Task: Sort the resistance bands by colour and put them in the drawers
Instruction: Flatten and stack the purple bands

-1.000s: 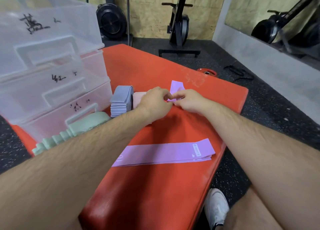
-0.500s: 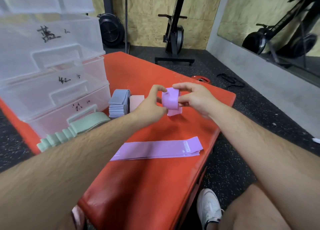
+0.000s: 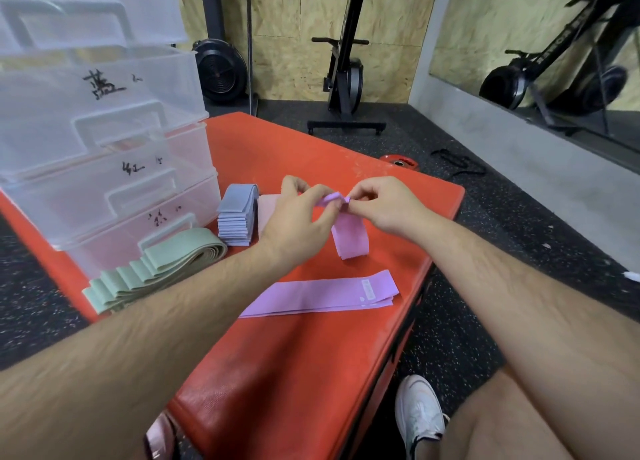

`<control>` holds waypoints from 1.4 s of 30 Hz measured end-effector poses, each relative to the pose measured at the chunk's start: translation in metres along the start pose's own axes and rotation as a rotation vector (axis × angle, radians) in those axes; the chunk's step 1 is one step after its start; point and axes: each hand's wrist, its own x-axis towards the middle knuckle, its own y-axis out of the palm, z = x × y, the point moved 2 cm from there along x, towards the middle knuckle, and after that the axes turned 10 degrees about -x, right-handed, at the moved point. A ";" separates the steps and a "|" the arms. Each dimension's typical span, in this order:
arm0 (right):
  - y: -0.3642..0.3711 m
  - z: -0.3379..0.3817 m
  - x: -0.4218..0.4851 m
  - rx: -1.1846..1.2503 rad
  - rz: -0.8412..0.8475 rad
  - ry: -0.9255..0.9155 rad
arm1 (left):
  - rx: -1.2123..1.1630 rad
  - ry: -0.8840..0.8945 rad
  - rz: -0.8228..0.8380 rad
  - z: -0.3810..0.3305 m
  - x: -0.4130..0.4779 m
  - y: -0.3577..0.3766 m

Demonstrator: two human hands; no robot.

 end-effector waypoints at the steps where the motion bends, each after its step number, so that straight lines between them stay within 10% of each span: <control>1: 0.000 0.001 0.001 -0.053 -0.002 -0.034 | 0.013 0.012 -0.023 0.000 0.002 -0.002; 12: 0.018 0.005 0.002 0.198 0.193 -0.066 | -0.066 -0.084 -0.041 0.007 0.009 -0.028; 32: -0.002 -0.007 -0.016 -0.085 0.234 0.000 | -0.190 -0.428 -0.239 0.039 -0.025 -0.092; 42: -0.016 -0.029 -0.047 0.042 0.596 0.160 | 0.037 -0.568 -0.155 0.067 -0.072 -0.130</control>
